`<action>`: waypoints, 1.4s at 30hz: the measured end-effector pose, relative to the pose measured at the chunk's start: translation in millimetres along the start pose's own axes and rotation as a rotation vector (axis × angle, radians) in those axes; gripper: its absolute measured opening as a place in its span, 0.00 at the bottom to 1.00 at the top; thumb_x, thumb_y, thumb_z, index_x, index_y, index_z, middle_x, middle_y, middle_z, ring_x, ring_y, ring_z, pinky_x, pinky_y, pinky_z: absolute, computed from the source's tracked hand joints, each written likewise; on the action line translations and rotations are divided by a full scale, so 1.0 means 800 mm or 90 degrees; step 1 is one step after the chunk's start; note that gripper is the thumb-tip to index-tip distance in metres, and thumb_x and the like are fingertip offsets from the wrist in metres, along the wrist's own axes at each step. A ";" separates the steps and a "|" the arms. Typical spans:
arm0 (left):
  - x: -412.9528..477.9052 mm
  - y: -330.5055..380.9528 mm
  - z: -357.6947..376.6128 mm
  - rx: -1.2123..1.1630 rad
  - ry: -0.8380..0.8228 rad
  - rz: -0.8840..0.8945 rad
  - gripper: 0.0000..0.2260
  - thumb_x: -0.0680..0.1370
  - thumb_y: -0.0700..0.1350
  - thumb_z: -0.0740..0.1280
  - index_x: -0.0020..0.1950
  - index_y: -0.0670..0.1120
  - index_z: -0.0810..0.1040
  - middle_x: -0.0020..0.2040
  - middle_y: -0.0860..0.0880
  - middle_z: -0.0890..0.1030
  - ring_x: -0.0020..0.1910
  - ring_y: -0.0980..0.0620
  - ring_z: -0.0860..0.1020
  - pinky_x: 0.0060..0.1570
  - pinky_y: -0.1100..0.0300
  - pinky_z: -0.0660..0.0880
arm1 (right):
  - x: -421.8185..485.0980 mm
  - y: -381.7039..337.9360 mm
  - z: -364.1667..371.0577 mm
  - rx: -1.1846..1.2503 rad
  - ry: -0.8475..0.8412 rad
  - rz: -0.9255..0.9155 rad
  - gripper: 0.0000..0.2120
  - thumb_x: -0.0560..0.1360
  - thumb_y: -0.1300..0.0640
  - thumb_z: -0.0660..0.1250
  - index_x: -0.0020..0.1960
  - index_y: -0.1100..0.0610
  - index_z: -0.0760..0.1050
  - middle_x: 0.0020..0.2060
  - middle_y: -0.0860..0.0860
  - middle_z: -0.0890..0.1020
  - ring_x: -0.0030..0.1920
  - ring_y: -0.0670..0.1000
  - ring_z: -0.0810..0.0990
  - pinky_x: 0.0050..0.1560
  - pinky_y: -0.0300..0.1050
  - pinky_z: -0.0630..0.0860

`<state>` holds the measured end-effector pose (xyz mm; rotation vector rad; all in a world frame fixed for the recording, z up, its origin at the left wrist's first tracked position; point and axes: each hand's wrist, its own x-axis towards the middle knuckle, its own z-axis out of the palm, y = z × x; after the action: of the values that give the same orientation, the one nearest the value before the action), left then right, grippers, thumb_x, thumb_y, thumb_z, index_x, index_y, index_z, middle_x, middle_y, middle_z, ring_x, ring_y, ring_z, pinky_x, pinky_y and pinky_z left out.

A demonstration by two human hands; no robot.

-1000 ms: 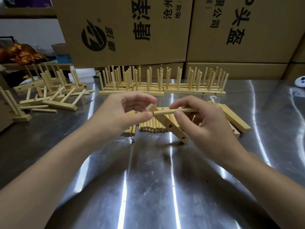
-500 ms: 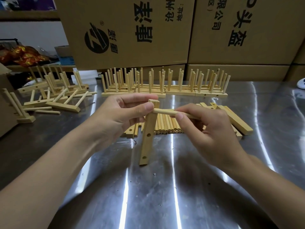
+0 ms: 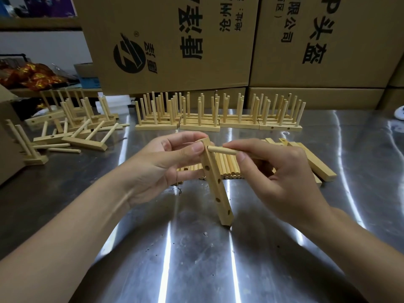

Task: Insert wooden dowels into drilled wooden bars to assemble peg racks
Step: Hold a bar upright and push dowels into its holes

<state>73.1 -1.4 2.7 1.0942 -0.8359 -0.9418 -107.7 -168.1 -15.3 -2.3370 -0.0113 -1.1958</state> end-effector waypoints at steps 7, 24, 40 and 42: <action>-0.002 0.001 0.013 0.117 0.041 0.015 0.13 0.72 0.47 0.81 0.56 0.46 0.89 0.54 0.43 0.88 0.55 0.48 0.87 0.47 0.56 0.84 | 0.009 -0.003 -0.010 -0.111 -0.002 -0.072 0.09 0.81 0.50 0.72 0.54 0.54 0.87 0.37 0.40 0.74 0.35 0.43 0.72 0.36 0.38 0.66; -0.006 -0.006 0.043 0.249 0.183 0.098 0.12 0.75 0.51 0.76 0.54 0.46 0.88 0.44 0.49 0.88 0.44 0.55 0.87 0.38 0.64 0.80 | 0.002 -0.007 0.008 0.329 -0.095 0.364 0.17 0.79 0.41 0.70 0.46 0.53 0.89 0.26 0.50 0.65 0.27 0.47 0.63 0.32 0.40 0.62; -0.010 -0.022 0.063 0.288 0.068 -0.085 0.21 0.86 0.66 0.50 0.54 0.60 0.80 0.37 0.41 0.85 0.27 0.48 0.79 0.28 0.59 0.77 | 0.003 -0.001 0.004 -0.210 -0.064 0.023 0.21 0.85 0.38 0.59 0.49 0.49 0.85 0.35 0.42 0.80 0.35 0.46 0.78 0.35 0.52 0.76; -0.009 -0.024 0.063 0.320 0.082 -0.077 0.24 0.86 0.66 0.49 0.51 0.54 0.79 0.31 0.43 0.81 0.24 0.49 0.77 0.27 0.60 0.75 | 0.003 -0.002 0.006 -0.184 -0.077 0.013 0.22 0.85 0.40 0.59 0.47 0.51 0.85 0.32 0.43 0.79 0.34 0.47 0.78 0.35 0.51 0.75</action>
<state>20.5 -15.2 -3.8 1.6359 -0.9335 -0.7662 -102.8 -164.9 -15.0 -2.6503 0.1538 -1.1068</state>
